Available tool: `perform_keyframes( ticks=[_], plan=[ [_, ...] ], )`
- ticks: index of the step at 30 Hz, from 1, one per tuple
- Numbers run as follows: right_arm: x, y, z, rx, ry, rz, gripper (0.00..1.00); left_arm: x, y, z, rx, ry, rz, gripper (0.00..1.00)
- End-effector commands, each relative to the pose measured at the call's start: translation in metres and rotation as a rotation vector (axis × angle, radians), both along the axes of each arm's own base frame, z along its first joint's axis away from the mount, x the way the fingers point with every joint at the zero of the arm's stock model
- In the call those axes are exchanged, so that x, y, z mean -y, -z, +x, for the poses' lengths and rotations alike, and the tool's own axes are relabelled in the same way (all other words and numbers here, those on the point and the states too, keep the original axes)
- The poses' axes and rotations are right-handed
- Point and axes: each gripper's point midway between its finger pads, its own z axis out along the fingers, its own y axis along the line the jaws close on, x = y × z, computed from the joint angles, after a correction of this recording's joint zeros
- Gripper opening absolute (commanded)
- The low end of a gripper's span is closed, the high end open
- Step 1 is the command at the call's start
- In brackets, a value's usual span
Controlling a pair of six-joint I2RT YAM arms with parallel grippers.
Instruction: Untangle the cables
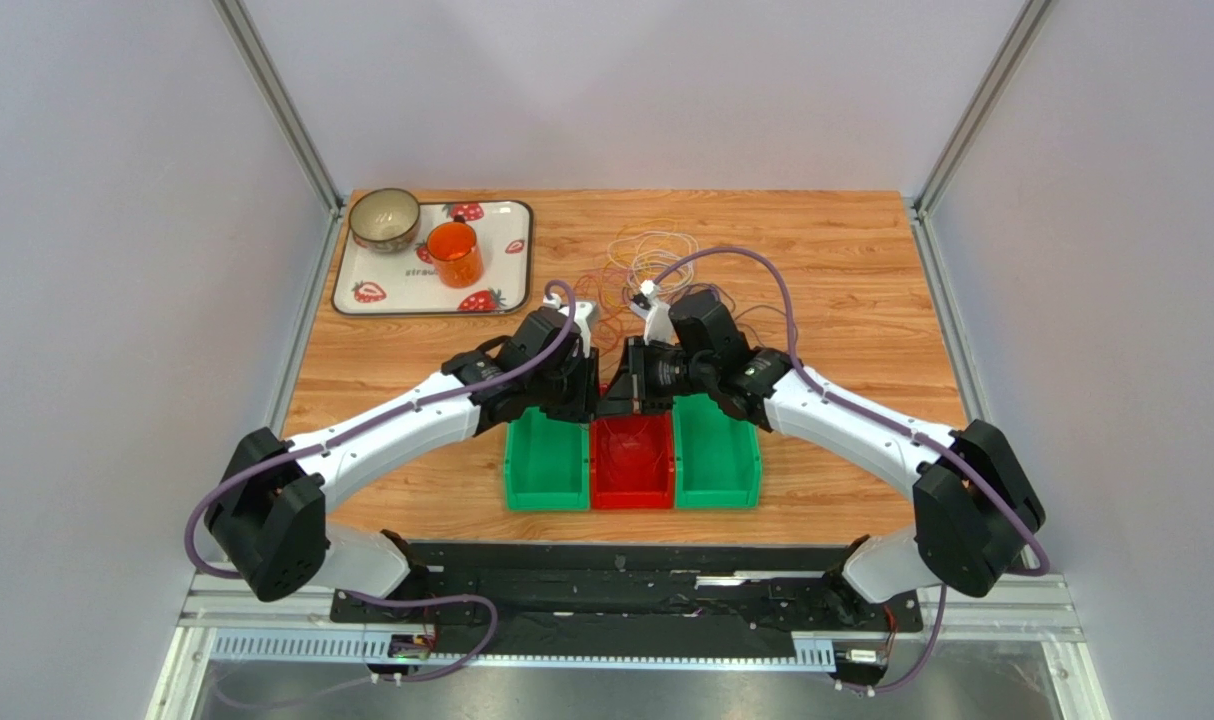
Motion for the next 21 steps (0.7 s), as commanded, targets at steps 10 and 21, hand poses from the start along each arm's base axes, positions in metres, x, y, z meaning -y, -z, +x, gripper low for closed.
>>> perform_keyframes(
  ticks=[10, 21],
  plan=[
    [-0.019, -0.052, 0.008, 0.105, -0.069, 0.307, 0.0, 0.008, -0.02, -0.005, 0.029, 0.016, -0.057, 0.29],
    [0.05, 0.023, 0.024, 0.088, 0.098, -0.074, 0.0, 0.009, -0.025, -0.006, 0.027, 0.02, -0.059, 0.25]
  ],
)
